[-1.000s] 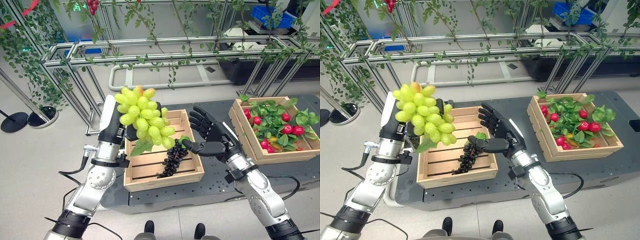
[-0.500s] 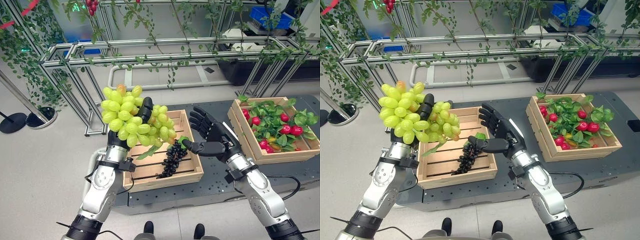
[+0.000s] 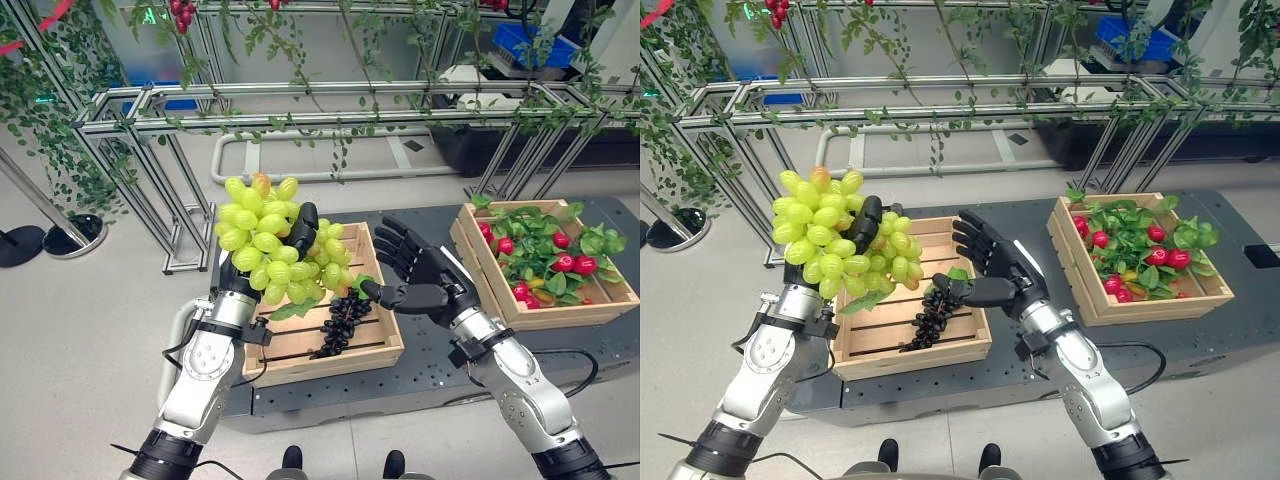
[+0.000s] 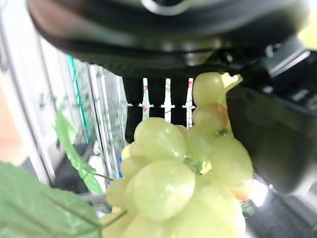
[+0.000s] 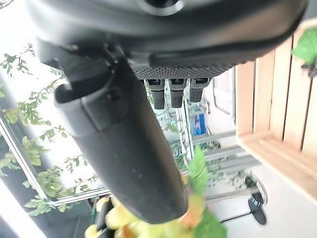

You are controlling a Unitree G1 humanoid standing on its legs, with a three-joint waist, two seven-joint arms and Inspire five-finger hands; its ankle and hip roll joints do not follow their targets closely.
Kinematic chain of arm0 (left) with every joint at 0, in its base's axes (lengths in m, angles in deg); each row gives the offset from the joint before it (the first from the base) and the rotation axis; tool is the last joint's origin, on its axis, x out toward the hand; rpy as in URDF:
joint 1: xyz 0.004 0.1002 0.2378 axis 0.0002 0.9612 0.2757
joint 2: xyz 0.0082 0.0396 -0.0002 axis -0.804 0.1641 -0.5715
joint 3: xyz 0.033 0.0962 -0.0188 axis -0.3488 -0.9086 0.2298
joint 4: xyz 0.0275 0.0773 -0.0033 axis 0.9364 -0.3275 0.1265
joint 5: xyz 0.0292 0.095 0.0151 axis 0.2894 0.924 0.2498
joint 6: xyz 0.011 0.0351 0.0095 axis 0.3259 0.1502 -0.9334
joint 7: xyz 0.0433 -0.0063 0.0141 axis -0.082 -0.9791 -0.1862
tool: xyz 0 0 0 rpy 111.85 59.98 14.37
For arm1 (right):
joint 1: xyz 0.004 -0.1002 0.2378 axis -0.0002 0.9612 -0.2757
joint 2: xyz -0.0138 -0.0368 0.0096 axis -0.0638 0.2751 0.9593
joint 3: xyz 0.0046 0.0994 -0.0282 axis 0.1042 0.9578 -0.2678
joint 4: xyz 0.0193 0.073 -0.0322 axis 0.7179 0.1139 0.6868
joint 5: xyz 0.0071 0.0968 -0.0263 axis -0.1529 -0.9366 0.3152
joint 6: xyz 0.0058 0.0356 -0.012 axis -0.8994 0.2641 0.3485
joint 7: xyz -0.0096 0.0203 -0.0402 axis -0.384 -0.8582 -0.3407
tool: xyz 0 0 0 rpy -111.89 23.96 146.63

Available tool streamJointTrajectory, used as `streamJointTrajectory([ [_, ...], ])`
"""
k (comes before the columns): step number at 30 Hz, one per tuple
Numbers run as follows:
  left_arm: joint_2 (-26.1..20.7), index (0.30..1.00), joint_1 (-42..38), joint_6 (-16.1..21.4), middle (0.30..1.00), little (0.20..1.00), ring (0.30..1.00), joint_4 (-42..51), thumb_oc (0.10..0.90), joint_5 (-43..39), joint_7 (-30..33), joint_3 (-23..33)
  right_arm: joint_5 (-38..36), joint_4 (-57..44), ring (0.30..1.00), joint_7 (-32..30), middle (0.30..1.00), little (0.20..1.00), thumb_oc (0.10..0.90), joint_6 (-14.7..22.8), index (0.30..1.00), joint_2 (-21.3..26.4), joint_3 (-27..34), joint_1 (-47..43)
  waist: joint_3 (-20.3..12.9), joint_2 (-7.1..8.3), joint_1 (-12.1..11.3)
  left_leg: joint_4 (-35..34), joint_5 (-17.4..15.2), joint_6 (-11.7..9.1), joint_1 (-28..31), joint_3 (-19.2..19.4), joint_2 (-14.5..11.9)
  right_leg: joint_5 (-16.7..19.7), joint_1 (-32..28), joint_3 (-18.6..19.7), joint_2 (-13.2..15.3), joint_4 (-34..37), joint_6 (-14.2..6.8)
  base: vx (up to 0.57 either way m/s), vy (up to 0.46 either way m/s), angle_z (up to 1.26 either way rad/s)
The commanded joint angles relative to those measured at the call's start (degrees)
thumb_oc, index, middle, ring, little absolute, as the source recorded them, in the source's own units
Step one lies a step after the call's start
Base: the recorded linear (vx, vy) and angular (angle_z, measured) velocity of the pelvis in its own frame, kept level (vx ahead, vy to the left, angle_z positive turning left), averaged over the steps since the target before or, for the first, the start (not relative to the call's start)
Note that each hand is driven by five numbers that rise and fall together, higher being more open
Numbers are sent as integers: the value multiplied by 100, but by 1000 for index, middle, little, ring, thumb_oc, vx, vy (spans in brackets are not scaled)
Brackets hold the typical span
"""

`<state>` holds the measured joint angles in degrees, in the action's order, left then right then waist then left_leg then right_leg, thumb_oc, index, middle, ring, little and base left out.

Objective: Pick up the fruits from the basket on one side to the basket on the other side

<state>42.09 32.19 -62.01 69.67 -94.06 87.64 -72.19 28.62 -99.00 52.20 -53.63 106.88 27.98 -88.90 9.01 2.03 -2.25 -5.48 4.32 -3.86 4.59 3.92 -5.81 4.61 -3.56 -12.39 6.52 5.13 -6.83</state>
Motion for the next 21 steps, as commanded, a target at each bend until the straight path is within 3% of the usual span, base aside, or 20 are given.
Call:
streamJointTrajectory([
  [1,-270,300,-540,600,300,300,300,92,400,691,699,218,-505,-667,900,476,900,900,800,171,900,248,100,-420,-629,76,27,48,-758,22,270,117,141,-346,-201,82,242,-19,-197,0,0,0],
  [11,-330,300,-637,548,300,300,300,-65,400,1376,1396,228,-764,-705,900,734,900,900,800,-65,900,390,41,-601,-638,132,40,48,-747,-2,269,108,116,-346,-206,74,223,-20,-187,0,0,0],
  [17,-259,300,-716,637,300,300,300,-19,400,1145,1239,62,-821,-726,900,748,900,900,800,-180,900,335,-81,-709,-647,144,45,48,-747,-4,281,119,105,-346,-215,78,217,-23,-177,0,0,0],
  [21,-114,300,-786,675,300,300,300,85,400,837,862,-220,-376,-703,900,493,900,900,800,-56,900,162,-241,-806,-643,130,42,48,-752,1,285,125,96,-337,-211,91,216,-21,-175,0,0,0],
])
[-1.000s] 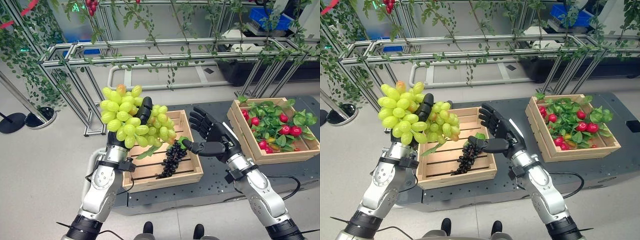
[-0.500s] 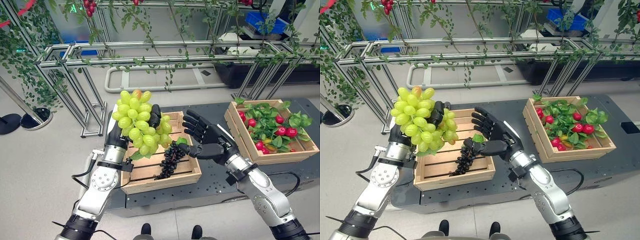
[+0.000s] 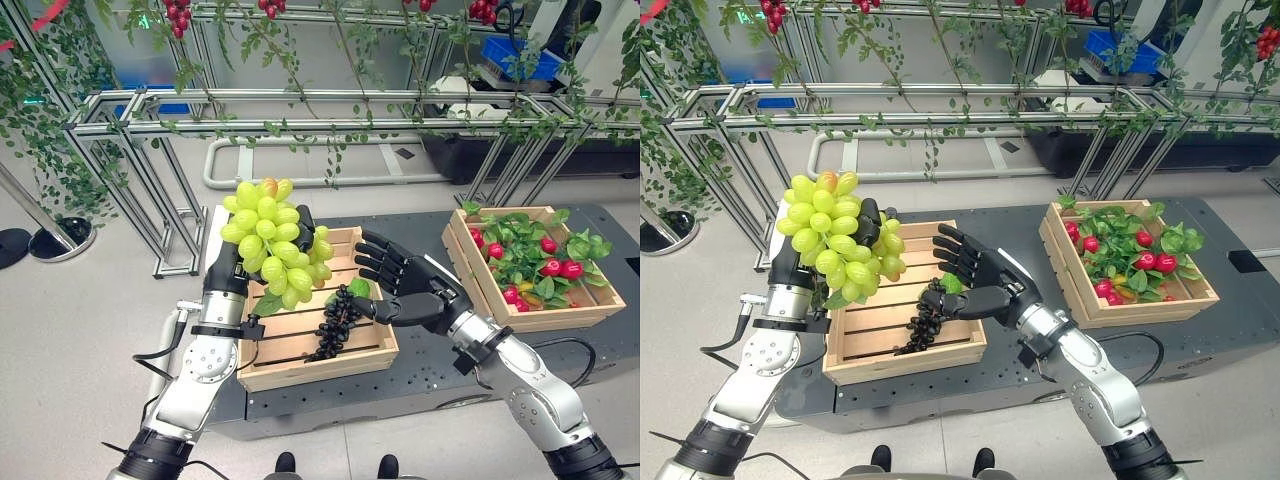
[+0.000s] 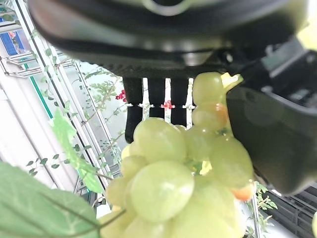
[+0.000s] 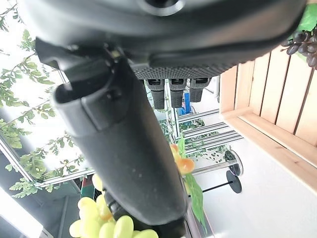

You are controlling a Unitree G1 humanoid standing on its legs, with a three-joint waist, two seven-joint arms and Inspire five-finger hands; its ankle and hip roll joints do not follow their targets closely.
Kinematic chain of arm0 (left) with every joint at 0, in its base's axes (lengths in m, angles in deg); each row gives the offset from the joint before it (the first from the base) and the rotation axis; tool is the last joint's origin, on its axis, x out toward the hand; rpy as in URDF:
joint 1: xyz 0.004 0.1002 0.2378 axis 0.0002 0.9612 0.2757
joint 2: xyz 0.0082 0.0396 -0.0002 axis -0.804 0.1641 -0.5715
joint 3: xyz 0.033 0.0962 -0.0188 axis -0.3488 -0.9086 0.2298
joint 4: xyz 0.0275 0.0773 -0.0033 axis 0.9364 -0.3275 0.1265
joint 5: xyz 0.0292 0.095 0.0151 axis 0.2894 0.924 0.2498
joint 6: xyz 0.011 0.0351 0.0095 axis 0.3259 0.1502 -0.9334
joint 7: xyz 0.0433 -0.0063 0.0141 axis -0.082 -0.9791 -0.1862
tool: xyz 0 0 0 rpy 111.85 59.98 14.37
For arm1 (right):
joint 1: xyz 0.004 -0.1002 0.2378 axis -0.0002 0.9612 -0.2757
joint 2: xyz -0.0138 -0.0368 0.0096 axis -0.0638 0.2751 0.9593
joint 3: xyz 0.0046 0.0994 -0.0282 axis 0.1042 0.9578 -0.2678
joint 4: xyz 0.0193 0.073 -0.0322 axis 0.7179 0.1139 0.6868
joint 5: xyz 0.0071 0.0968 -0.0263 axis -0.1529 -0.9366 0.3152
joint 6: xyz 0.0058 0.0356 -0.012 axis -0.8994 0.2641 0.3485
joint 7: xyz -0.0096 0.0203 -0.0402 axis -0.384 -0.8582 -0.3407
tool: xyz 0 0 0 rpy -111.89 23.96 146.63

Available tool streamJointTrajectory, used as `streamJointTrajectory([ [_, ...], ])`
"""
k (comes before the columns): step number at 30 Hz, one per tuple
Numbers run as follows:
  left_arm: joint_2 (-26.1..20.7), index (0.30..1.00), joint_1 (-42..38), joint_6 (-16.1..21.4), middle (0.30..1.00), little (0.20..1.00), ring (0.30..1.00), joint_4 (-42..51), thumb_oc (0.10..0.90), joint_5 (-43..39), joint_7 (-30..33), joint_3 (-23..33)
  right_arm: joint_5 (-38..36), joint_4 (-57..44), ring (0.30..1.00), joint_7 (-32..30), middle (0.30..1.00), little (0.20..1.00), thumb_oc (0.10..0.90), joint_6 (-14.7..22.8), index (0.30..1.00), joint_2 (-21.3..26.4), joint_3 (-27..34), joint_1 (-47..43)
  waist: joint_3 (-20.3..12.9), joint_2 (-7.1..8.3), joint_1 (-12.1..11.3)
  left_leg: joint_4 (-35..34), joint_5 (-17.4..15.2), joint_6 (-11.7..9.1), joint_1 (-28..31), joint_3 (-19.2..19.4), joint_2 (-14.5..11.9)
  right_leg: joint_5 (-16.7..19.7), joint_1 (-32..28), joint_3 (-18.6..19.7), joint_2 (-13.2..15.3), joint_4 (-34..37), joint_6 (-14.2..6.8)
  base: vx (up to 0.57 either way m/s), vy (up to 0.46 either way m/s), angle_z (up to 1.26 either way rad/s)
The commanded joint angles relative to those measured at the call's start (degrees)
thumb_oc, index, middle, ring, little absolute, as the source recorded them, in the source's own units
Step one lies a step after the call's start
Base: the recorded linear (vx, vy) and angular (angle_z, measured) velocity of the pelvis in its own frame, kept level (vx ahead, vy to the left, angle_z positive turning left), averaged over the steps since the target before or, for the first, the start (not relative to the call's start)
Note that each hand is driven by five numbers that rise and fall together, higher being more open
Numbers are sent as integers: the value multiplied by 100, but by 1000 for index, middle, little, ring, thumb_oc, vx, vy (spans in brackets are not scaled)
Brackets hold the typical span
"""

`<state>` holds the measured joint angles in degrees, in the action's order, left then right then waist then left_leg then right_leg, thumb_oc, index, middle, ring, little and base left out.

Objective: Pick up the fruits from the basket on one side to the basket on the other side

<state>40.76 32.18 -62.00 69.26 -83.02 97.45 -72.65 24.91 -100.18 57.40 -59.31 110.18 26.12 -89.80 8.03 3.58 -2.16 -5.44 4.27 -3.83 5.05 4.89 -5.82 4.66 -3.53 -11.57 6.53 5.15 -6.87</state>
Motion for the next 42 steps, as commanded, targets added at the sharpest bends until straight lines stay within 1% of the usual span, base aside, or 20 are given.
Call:
streamJointTrajectory([
  [1,22,300,-787,670,300,300,300,132,400,-254,-128,-186,4,-587,900,-38,900,900,800,513,900,-175,-59,-718,-543,-26,32,44,-747,-2,241,31,96,-343,-215,9,215,-22,-171,0,0,0],
  [2,42,300,-827,646,300,300,300,168,400,-348,-245,-329,221,-576,900,-162,900,900,800,630,900,-244,-94,-779,-534,-34,40,44,-749,3,252,37,94,-340,-219,21,212,-23,-171,0,0,0],
  [4,64,300,-875,628,300,300,300,177,400,-374,-283,-457,185,-584,900,-243,900,900,800,626,900,-290,-123,-859,-528,-32,43,44,-723,8,228,51,95,-314,-192,30,218,-22,-166,-17,3,-1],
  [5,67,300,-903,644,300,300,300,193,400,-463,-413,-576,273,-567,900,-328,900,900,800,737,900,-330,-139,-922,-532,-36,51,44,-734,14,225,66,97,-318,-186,36,215,-21,-168,0,0,0],
  [7,68,300,-919,668,300,300,300,197,400,-550,-520,-669,307,-557,900,-372,900,900,800,756,900,-361,-146,-986,-534,-40,49,44,-738,22,227,63,99,-321,-182,49,211,-25,-168,0,0,0],
  [8,77,300,-929,632,300,300,300,254,400,-718,-638,-759,496,-569,900,-506,900,900,800,859,900,-384,-175,-1023,-539,-46,45,44,-747,20,222,71,102,-327,-180,45,217,-22,-176,0,0,0],
  [10,83,300,-921,672,300,300,300,282,400,-763,-758,-827,490,-557,900,-573,900,900,800,898,900,-394,-171,-1048,-546,-55,49,44,-752,33,228,80,100,-326,-183,49,215,-22,-176,0,0,0],
  [18,74,300,-934,669,300,300,300,419,400,-911,-1161,-1126,419,-615,900,-777,900,900,800,891,900,-487,-182,-1116,-527,-78,49,44,-761,49,223,101,115,-328,-167,38,233,-37,-192,0,0,0],
  [22,65,300,-903,722,300,300,300,448,400,-851,-1205,-1200,342,-596,900,-813,900,900,800,905,900,-549,-207,-1079,-524,-84,57,44,-757,51,222,116,108,-328,-160,49,225,-43,-194,0,0,0],
  [26,55,300,-899,755,300,300,300,467,400,-792,-1109,-1226,377,-619,900,-826,900,900,800,799,900,-564,-238,-1030,-526,-80,74,44,-757,50,215,126,106,-325,-143,66,224,-43,-197,0,0,0],
  [32,39,300,-931,1024,300,300,300,553,400,-369,-802,-1158,654,-474,900,-813,900,900,800,391,900,-559,-345,-874,-528,-66,95,44,-746,52,209,132,99,-326,-125,78,221,-55,-193,0,0,0],
  [35,41,300,-957,1150,300,300,300,641,400,-101,-582,-1117,798,-347,900,-904,900,900,800,257,900,-519,-447,-805,-521,-55,98,44,-743,54,205,126,98,-321,-118,80,225,-54,-186,0,0,0],
  [41,77,300,-1045,1272,300,300,300,700,400,74,-383,-1121,815,-28,900,-1047,900,900,800,123,900,-546,-591,-779,-503,-42,101,44,-744,53,220,112,98,-311,-138,74,231,-51,-186,0,0,0],
  [42,81,300,-1059,1299,300,300,300,718,400,114,-379,-1127,783,16,853,-1081,853,853,769,83,853,-559,-612,-785,-503,-41,99,44,-747,50,227,111,99,-311,-146,66,236,-51,-186,0,0,0],
])
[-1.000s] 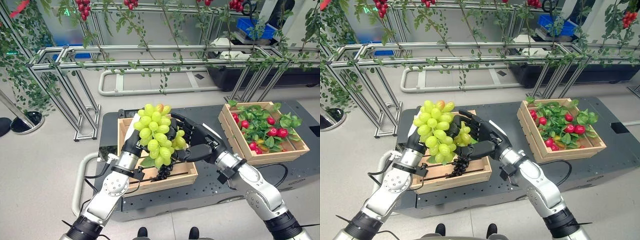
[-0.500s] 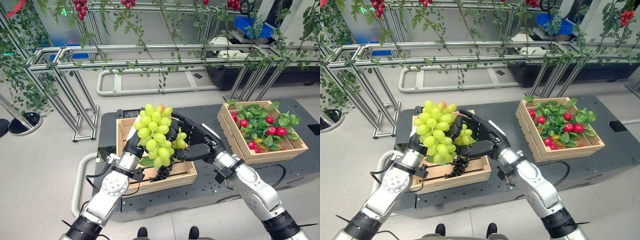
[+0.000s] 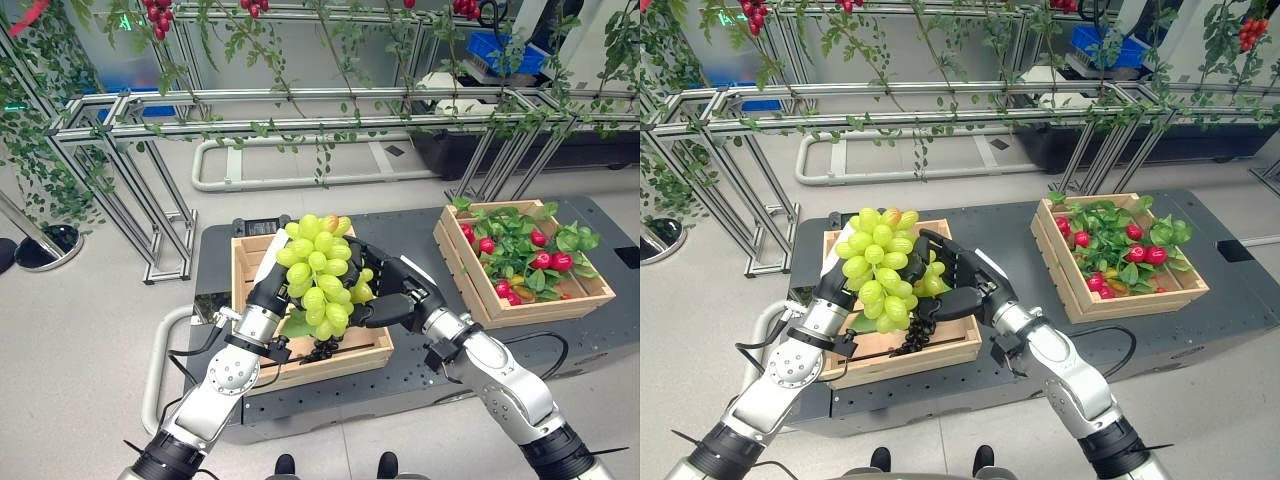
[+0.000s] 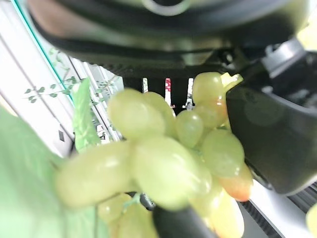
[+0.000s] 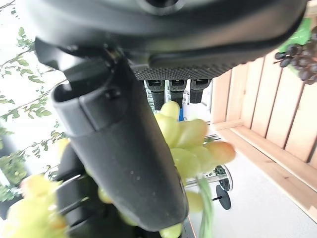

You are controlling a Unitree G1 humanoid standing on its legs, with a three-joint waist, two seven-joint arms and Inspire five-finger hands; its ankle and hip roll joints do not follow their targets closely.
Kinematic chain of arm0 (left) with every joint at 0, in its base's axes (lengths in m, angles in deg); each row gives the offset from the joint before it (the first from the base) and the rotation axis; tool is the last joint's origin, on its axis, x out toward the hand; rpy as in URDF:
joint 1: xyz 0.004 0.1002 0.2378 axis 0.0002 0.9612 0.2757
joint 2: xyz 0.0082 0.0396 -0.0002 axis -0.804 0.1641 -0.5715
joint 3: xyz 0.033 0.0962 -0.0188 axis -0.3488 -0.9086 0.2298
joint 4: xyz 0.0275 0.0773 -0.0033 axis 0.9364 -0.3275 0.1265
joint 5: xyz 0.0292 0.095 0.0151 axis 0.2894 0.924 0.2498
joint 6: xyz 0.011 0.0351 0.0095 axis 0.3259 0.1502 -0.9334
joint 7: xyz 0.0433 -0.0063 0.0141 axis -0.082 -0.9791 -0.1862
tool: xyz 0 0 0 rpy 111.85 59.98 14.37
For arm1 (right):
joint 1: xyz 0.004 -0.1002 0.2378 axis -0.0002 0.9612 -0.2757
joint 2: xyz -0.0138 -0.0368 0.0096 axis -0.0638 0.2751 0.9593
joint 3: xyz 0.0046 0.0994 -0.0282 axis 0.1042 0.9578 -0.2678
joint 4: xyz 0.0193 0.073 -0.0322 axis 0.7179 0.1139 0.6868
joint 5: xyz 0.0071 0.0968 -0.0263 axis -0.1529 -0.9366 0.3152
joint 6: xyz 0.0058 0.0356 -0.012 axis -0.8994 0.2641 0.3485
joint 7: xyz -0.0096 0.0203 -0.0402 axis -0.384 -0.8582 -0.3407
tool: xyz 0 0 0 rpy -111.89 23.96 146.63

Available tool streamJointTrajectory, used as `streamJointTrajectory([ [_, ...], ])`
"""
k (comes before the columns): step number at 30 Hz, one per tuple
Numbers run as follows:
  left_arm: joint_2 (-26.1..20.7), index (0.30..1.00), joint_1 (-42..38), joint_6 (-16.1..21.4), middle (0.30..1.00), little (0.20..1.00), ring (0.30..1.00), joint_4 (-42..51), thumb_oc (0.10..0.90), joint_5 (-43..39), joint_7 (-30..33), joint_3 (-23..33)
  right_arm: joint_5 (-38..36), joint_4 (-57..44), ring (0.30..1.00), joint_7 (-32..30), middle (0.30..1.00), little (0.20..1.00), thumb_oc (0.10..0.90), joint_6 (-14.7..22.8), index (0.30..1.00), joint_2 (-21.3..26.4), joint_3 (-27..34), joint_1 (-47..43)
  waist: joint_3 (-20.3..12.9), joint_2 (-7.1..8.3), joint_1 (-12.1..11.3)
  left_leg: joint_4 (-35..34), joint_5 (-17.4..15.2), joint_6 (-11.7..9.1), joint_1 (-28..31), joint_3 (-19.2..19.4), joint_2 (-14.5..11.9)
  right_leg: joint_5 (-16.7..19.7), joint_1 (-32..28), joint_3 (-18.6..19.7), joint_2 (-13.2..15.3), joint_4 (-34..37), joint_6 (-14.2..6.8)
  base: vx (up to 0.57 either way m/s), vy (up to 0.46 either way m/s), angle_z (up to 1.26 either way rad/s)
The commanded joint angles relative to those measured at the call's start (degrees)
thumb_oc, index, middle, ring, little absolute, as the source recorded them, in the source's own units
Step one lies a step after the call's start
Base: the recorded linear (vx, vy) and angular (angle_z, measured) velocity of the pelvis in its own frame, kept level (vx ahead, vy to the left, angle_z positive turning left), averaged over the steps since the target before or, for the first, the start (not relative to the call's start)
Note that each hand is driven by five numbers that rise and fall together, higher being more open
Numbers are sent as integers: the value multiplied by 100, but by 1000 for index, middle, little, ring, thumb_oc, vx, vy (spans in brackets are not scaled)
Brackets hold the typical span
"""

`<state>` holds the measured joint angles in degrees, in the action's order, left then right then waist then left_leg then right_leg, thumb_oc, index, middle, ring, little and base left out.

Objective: Pick up the fruits from the basket on one side to the basket on the other side

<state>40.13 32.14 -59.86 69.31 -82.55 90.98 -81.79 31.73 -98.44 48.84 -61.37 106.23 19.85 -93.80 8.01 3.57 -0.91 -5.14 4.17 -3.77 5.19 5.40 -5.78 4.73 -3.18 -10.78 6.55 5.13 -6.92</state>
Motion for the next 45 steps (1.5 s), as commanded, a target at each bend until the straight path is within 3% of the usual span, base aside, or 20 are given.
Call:
streamJointTrajectory([
  [1,141,300,-1063,1088,300,300,300,722,400,54,255,-213,97,-133,808,-226,808,808,739,291,808,-169,6,-388,-500,-40,-27,14,-737,43,217,57,95,-318,-185,-14,235,-51,-181,0,0,0],
  [4,124,300,-1072,1147,300,300,300,776,400,5,125,-221,21,-63,335,-263,335,335,424,276,335,-185,-7,-394,-497,-41,-35,14,-735,45,224,40,99,-318,-192,-19,236,-57,-180,0,0,0],
  [5,115,300,-1076,1173,300,300,300,801,400,-24,84,-224,-27,-37,300,-249,300,300,400,283,300,-184,-9,-399,-499,-38,-36,14,-732,42,222,35,102,-315,-188,-18,234,-59,-181,0,0,0],
  [14,139,300,-1109,1282,300,300,300,841,400,-139,-109,-329,-91,16,300,-376,300,300,400,318,300,-268,-73,-426,-508,-40,-24,14,-745,52,238,39,100,-315,-191,11,223,-53,-178,0,0,0],
  [24,62,300,-1106,1014,300,300,300,771,400,-92,-213,-370,-101,-46,300,-481,300,300,400,514,300,-274,42,-457,-503,-53,-15,14,-747,59,240,46,100,-321,-185,29,211,-62,-181,0,0,0],
  [26,39,453,-1099,973,453,453,453,727,502,-85,-170,-364,-84,-44,300,-494,300,300,400,542,300,-270,78,-453,-499,-59,-14,14,-744,59,238,51,99,-321,-180,31,212,-64,-183,0,0,0],
  [27,20,453,-1087,947,453,453,453,725,502,-77,-148,-347,-75,-51,300,-500,300,300,400,561,300,-254,103,-445,-497,-63,-13,14,-743,58,235,55,97,-324,-175,33,213,-68,-186,0,0,0],
  [29,-3,639,-1037,893,639,639,639,698,626,-28,-81,-281,-69,-68,300,-528,300,300,400,588,300,-231,160,-416,-501,-67,-14,14,-740,59,235,53,96,-327,-171,38,213,-72,-182,0,0,0],
  [30,-28,672,-1013,874,672,672,672,692,648,-26,-32,-255,-70,-100,300,-545,300,300,400,590,300,-219,186,-389,-500,-70,-14,14,-741,62,237,48,99,-329,-174,44,211,-72,-182,0,0,0],
  [35,-76,587,-917,877,587,587,587,637,591,-40,29,-51,-102,-149,300,-425,300,300,400,603,300,-136,368,-260,-494,-73,-4,14,-740,59,229,53,94,-329,-160,45,216,-76,-186,0,0,0],
  [36,-87,573,-891,899,573,573,573,645,582,-23,50,-7,-111,-173,328,-348,328,328,419,557,328,-103,390,-231,-492,-73,-3,14,-739,58,231,55,92,-327,-157,43,218,-79,-188,0,0,0],
  [38,-94,552,-844,921,552,552,552,657,568,-38,144,79,-104,-190,900,-197,900,900,800,527,900,-57,419,-150,-486,-68,-3,14,-737,57,225,44,93,-322,-157,40,221,-75,-185,0,0,0],
  [40,-82,484,-819,921,484,484,484,654,522,-54,242,157,-208,-186,900,-129,900,900,800,521,900,-16,442,-107,-480,-61,-1,14,-736,53,225,50,89,-323,-156,37,222,-78,-184,0,0,0],
  [41,-80,354,-815,908,354,354,354,643,436,-79,299,180,-214,-181,900,-115,900,900,800,537,900,-3,454,-91,-475,-59,0,14,-732,49,222,52,88,-323,-154,37,223,-79,-183,0,0,0],
  [42,-68,300,-810,886,300,300,300,617,400,-199,340,221,-196,-161,900,-87,900,900,800,562,900,13,480,-82,-474,-53,-2,14,-732,47,219,46,90,-320,-154,34,223,-76,-184,0,0,0],
  [45,-7,300,-749,812,300,300,300,604,400,-392,377,374,-217,-139,900,-27,900,900,800,584,900,28,559,-18,-459,-38,-7,14,-731,42,218,41,86,-315,-151,28,224,-78,-183,0,0,0],
])
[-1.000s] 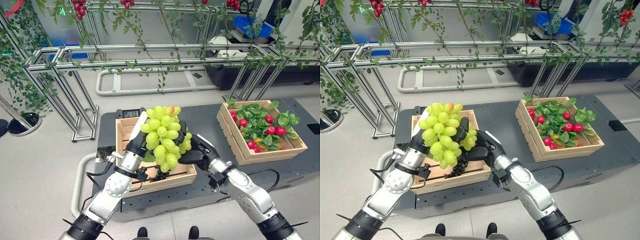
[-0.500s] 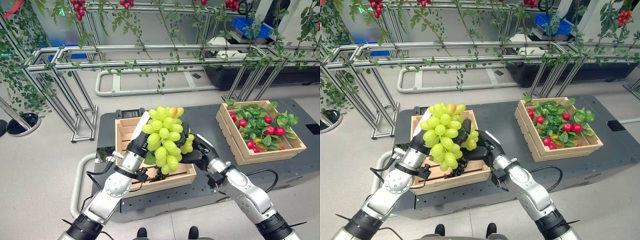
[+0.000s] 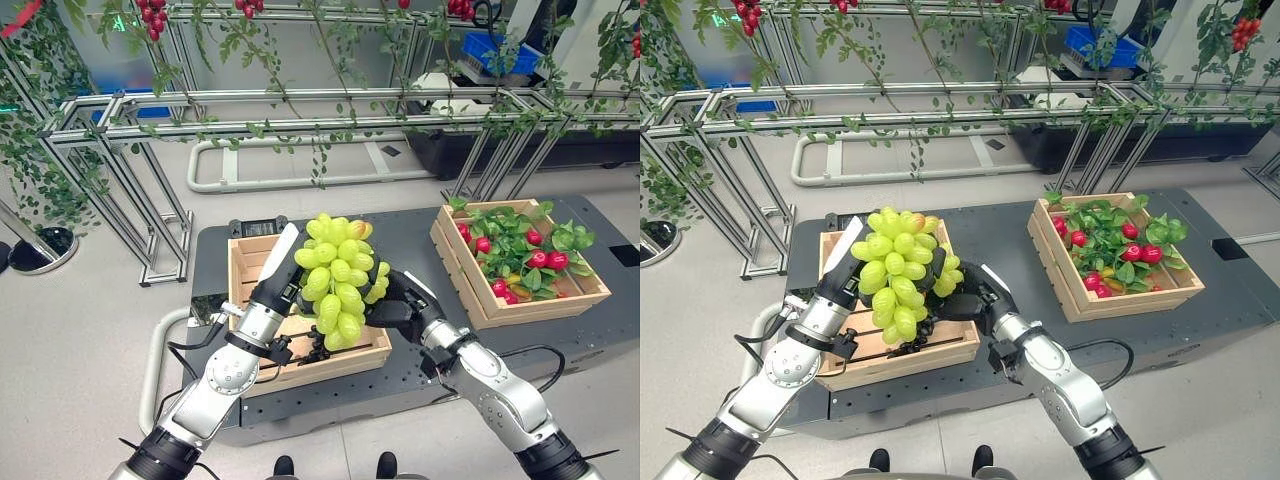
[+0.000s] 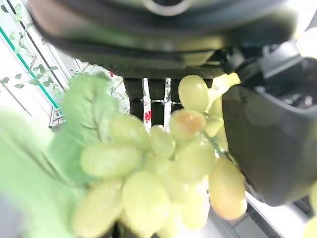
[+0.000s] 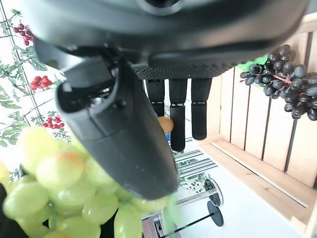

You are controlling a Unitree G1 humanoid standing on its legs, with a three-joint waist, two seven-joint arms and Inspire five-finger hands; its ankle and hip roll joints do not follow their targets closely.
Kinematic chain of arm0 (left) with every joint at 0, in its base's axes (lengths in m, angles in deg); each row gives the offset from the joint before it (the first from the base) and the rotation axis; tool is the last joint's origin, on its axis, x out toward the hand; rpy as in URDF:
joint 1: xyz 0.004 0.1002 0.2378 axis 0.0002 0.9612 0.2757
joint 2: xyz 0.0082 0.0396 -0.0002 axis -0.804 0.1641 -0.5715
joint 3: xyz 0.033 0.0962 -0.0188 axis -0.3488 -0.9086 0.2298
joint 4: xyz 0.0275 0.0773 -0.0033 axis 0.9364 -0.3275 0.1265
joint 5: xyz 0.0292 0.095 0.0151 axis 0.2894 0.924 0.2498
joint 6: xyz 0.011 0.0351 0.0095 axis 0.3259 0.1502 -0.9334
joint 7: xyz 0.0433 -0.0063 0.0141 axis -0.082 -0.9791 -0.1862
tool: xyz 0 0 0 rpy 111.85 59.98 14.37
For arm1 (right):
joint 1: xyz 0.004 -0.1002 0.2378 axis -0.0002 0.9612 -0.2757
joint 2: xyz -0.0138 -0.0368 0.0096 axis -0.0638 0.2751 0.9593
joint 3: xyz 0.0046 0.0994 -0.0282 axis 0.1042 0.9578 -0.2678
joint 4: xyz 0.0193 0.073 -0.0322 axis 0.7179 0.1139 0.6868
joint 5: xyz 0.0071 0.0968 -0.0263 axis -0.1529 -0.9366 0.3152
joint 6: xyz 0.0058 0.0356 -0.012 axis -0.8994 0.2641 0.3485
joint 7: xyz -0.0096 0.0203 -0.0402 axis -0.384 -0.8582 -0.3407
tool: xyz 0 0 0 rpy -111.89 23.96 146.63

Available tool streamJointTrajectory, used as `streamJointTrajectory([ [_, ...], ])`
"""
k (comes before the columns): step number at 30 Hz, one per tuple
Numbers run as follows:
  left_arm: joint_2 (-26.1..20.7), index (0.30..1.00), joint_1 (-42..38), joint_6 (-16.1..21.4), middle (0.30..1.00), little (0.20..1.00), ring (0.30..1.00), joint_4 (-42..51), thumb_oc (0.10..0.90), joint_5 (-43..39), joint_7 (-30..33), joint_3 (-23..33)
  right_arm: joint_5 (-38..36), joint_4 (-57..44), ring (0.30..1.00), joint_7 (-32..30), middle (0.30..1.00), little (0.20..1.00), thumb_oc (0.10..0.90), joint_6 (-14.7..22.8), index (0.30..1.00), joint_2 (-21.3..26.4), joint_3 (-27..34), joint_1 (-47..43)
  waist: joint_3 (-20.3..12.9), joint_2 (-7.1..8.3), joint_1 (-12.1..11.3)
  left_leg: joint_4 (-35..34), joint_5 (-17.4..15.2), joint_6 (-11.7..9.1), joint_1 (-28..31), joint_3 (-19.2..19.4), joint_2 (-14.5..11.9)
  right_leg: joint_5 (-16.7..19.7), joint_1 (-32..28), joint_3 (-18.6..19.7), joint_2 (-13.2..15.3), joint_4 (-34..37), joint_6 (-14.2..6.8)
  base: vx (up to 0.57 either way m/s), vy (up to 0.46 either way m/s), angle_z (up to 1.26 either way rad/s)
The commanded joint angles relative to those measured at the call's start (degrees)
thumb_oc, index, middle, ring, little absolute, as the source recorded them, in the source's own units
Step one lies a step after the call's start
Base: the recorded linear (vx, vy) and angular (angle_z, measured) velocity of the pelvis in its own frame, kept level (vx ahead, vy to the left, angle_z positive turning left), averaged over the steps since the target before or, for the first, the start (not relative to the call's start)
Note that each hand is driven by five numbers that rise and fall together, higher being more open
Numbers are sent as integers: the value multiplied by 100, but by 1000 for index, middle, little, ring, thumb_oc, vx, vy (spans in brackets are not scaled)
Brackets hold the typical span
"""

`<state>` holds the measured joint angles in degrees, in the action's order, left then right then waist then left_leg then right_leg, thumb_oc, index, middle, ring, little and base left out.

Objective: Pick up the fruits from the basket on one side to the basket on the other side

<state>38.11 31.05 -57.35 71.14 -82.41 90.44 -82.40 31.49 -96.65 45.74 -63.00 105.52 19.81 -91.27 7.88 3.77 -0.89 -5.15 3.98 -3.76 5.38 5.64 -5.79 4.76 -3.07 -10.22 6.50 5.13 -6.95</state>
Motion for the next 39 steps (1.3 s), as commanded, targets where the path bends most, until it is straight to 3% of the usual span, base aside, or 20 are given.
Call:
streamJointTrajectory([
  [1,213,300,-620,548,300,300,300,413,400,-455,422,469,-169,-317,900,290,900,900,800,755,900,93,585,-247,-441,-54,-10,15,-712,42,199,14,88,-315,-163,-30,229,-76,-178,0,0,0],
  [8,304,300,-535,577,300,300,300,395,400,-842,471,620,-134,-334,900,373,900,900,800,705,900,121,677,-140,-440,-43,-9,15,-701,44,178,4,87,-305,-157,-42,229,-61,-166,0,0,0],
  [17,711,300,-452,485,300,300,300,389,400,-2526,182,647,-110,-271,900,398,900,900,800,775,900,-48,647,-165,-393,-34,-26,15,-729,45,208,-3,92,-310,-201,-55,225,-48,-163,0,0,0],
  [28,774,300,-479,415,300,300,300,332,400,-2229,59,582,-261,-355,900,271,900,900,800,850,900,-148,632,-205,-415,-24,-29,15,-692,59,150,-38,113,-291,-150,-49,238,-51,-138,0,0,0],
  [39,777,300,-603,336,300,300,300,335,400,-2180,-99,246,-580,-534,900,-81,900,900,800,1275,900,-419,508,-456,-393,-42,-43,15,-702,71,167,-30,105,-302,-165,-40,233,-48,-133,0,0,0],
])
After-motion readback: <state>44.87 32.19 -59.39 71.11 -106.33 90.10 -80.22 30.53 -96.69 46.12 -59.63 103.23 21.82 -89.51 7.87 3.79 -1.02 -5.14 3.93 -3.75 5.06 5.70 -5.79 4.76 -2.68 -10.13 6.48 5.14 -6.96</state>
